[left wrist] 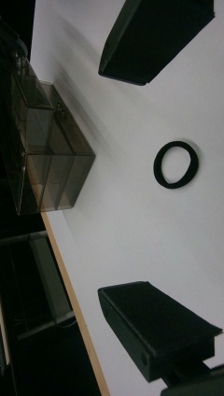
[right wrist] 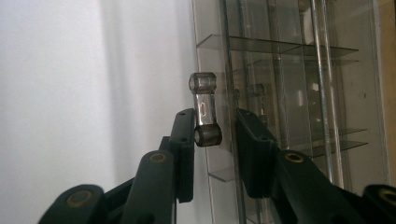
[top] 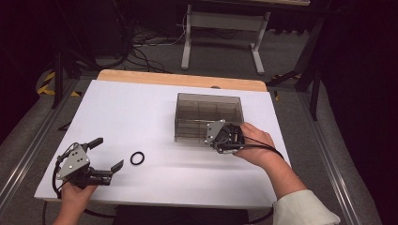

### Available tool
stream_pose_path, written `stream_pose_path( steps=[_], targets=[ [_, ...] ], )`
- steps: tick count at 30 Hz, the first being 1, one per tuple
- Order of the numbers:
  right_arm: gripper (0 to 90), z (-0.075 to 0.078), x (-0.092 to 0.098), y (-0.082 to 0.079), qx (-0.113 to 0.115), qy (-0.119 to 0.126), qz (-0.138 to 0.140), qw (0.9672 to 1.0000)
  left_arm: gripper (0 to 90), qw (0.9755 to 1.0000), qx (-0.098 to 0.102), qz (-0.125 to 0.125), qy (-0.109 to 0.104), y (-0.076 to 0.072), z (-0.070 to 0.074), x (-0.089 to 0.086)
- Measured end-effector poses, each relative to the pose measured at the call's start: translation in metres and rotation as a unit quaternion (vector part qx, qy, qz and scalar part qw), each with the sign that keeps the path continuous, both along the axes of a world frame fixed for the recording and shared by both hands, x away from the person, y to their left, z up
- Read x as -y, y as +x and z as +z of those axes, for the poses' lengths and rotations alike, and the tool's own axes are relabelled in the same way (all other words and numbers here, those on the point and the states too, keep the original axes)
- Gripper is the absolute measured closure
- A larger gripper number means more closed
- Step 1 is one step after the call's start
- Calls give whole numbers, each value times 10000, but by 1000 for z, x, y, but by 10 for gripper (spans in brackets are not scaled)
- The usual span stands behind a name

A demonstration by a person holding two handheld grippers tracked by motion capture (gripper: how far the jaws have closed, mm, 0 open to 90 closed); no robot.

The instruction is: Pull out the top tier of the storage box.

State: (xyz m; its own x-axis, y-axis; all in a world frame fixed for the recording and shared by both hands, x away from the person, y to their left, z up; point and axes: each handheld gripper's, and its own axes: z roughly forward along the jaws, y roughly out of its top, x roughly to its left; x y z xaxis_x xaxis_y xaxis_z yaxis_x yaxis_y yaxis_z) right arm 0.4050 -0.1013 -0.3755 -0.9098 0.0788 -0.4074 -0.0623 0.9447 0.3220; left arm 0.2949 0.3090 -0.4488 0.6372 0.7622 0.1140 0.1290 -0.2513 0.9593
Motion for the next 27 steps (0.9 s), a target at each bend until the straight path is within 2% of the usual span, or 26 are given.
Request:
stream_pose_path(
  steps=[7, 11, 20, 25, 27],
  targets=[
    [708, -2, -1, -6, -40, -19, 35, 10000, 6, 10000, -13, 15, -47, 0, 0, 0],
    [708, -2, 0, -7, -62, -38, 48, 10000, 6, 10000, 21, -5, 13, 0, 0, 0],
    [706, -6, 0, -7, -113, -74, 37, 9999, 6, 10000, 6, 3, -6, 0, 0, 0],
    [652, -7, 0, -7, -156, -16, 19, 9999, 6, 10000, -20, 12, -46, 0, -1, 0],
    [614, -5, 1, -7, -196, 100, 51, 9997, 6, 10000, -22, 11, -48, 0, -1, 0]
  ],
)
